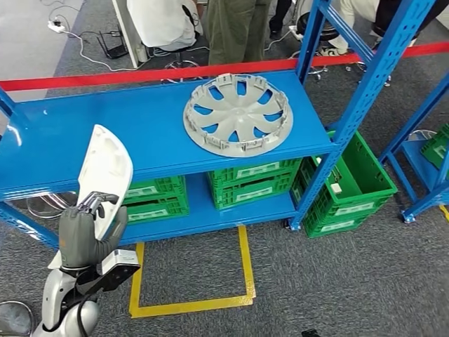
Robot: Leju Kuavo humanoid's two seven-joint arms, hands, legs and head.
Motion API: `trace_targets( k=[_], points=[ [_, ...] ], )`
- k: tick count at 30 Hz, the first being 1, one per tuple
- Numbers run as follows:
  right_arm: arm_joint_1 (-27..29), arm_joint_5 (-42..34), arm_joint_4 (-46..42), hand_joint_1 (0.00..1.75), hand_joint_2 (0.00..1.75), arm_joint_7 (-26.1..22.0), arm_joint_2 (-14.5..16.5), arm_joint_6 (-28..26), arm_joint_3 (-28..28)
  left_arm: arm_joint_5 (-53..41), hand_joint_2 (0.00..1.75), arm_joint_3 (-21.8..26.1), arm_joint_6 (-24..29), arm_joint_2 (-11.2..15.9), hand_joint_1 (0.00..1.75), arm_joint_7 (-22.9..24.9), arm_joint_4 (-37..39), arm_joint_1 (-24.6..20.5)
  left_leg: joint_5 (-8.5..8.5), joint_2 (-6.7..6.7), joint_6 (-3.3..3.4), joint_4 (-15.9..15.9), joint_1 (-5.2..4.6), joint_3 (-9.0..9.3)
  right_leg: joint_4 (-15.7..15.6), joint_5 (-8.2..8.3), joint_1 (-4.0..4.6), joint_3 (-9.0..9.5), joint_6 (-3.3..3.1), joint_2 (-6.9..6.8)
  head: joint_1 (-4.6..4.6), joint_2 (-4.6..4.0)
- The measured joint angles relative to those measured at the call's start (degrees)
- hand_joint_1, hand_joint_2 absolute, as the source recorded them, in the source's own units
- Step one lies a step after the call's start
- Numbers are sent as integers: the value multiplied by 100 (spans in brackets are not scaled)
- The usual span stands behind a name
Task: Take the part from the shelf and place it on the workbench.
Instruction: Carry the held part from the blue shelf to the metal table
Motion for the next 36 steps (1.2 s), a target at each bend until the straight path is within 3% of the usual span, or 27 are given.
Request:
trace_targets(
  k=[2, 4, 5, 7, 9, 10, 11, 12, 13, 14, 16, 17, 19, 21, 22, 24, 25, 26, 27, 29, 31, 32, 33, 35, 36],
  points=[
    [-17, 2, 0, 0, 0, -22, -13, 20, 1, -20, 175, -3, -31, -2, 175, 2, 8, -13, -83, -127, 47, -437, 11, 210, 11, 141, 9, -130, 59, 107, 2, 0],
    [-4, -22, 0, 0, 0, -48, -43, 47, -1, -44, 175, -15, -56, -14, 175, 8, 29, -14, -45, -26, 112, -460, 19, 114, 3, 254, 4, -251, 116, 184, -2, 0],
    [6, -40, 2, 0, 0, -60, -53, 57, -2, -49, 175, -23, -64, -22, 175, 12, 42, -14, 4, 41, 156, -444, 25, 56, 66, 187, 6, -315, 148, 123, 21, 0],
    [4, -74, 7, 0, 0, -79, -66, 65, -7, -49, 175, -40, -75, -37, 175, 20, 62, -18, 89, 177, 234, -444, 24, -35, 544, -270, 1, -483, 219, -139, 80, 1],
    [-42, -86, 9, 0, 0, -83, -56, 67, -10, -47, 175, -45, -79, -41, 175, 32, 79, -19, 168, 320, 270, -441, -9, -123, 1355, -804, -18, -648, 275, -351, 121, 1],
    [-67, -85, 9, 0, 0, -83, -54, 68, -11, -46, 175, -46, -80, -39, 175, 38, 88, -23, 210, 398, 275, -438, -25, -171, 1663, -905, -25, -667, 284, -385, 122, 1],
    [-86, -85, 9, 0, 0, -83, -52, 68, -11, -45, 175, -46, -82, -39, 175, 44, 97, -27, 253, 472, 278, -436, -43, -220, 1803, -869, -27, -600, 281, -400, 122, 1],
    [-95, -84, 9, 0, 0, -82, -51, 69, -11, -45, 175, -48, -83, -39, 175, 48, 103, -31, 295, 537, 280, -434, -62, -269, 1736, -733, -24, -434, 264, -411, 122, 0],
    [-102, -84, 9, 0, 0, -82, -51, 69, -13, -45, 175, -49, -84, -40, 175, 49, 105, -35, 336, 592, 279, -433, -82, -314, 1464, -576, -11, -167, 230, -442, 122, 0],
    [-112, -84, 8, 0, 0, -81, -54, 69, -14, -45, 175, -49, -85, -43, 175, 49, 106, -38, 375, 642, 273, -433, -101, -351, 1032, -521, 15, 167, 177, -530, 120, 0],
    [-146, -85, 6, 0, 0, -82, -59, 67, -17, -45, 175, -49, -86, -49, 175, 51, 106, -49, 449, 747, 240, -431, -119, -395, 178, -607, 85, 743, 88, -698, 115, 0],
    [-164, -89, 5, 0, 0, -83, -61, 66, -17, -48, 175, -50, -88, -51, 175, 52, 106, -57, 487, 803, 215, -433, -115, -406, -64, -674, 119, 866, 60, -734, 119, 0],
    [-172, -106, 5, 0, 0, -83, -56, 67, -20, -59, 175, -55, -106, -54, 175, 54, 108, -84, 539, 876, 155, -437, -98, -430, -169, -605, 131, 846, 20, -652, 128, 0],
    [-177, -127, 6, 0, 0, -86, -47, 76, -25, -84, 175, -55, -136, -52, 175, 54, 112, -119, 332, 676, 81, -296, -87, -499, -208, -475, 91, 762, -43, -565, 130, 0],
    [-194, -132, 7, 0, 0, -92, -40, 84, -27, -96, 175, -52, -152, -49, 175, 54, 115, -131, 91, 521, 47, -73, -79, -573, -219, -399, 68, 702, -64, -516, 127, 0],
    [-246, -133, 7, 0, 0, -109, -22, 93, -28, -115, 175, -48, -175, -45, 175, 54, 121, -143, -442, 324, 7, 639, -65, -763, -195, -264, 57, 519, -81, -396, 122, 0],
    [-265, -133, 7, 0, 0, -116, -10, 96, -28, -117, 175, -46, -182, -43, 175, 54, 125, -144, -579, 301, -4, 968, -61, -826, -175, -197, 52, 418, -79, -330, 121, 0],
    [-272, -132, 7, 0, 0, -120, 2, 96, -28, -120, 175, -45, -184, -40, 175, 54, 129, -144, -582, 292, -15, 1156, -57, -828, -149, -136, 45, 318, -73, -270, 122, 0],
    [-271, -129, 7, 0, 0, -121, 13, 96, -28, -118, 175, -44, -181, -38, 175, 54, 133, -140, -454, 281, -29, 1145, -49, -738, -114, -77, 29, 210, -58, -212, 123, 0],
    [-261, -121, 7, 0, 0, -118, 31, 94, -28, -110, 175, -41, -163, -34, 175, 56, 137, -123, -147, 150, -91, 617, 3, -325, -15, 27, -12, -13, 6, -88, 121, 0],
    [-258, -108, 7, 0, 0, -103, 38, 89, -28, -94, 175, -40, -131, -33, 175, 68, 138, -88, -154, -126, -106, -62, 61, 101, 106, 121, -21, -208, 81, 34, 112, 0],
    [-249, -99, 7, 0, 0, -92, 38, 85, -28, -83, 175, -41, -112, -33, 175, 76, 139, -61, -232, -214, -75, -238, 72, 192, 140, 176, -12, -271, 109, 92, 108, 1],
    [-229, -91, 7, 0, 0, -80, 38, 82, -28, -70, 175, -42, -97, -32, 175, 82, 142, -28, -261, -214, -13, -301, 61, 217, 146, 238, -6, -313, 128, 152, 106, 1],
    [-157, -79, 7, 0, 0, -59, 33, 80, -28, -52, 175, -40, -73, -27, 175, 95, 146, 17, -200, -64, 110, -270, 66, 136, 145, 278, -5, -372, 165, 188, 112, 1],
    [-126, -77, 8, 0, 0, -48, 34, 81, -28, -48, 175, -40, -62, -25, 175, 101, 148, 30, -147, 8, 165, -265, 68, 89, 231, 148, -2, -418, 189, 105, 133, 0]
  ],
)
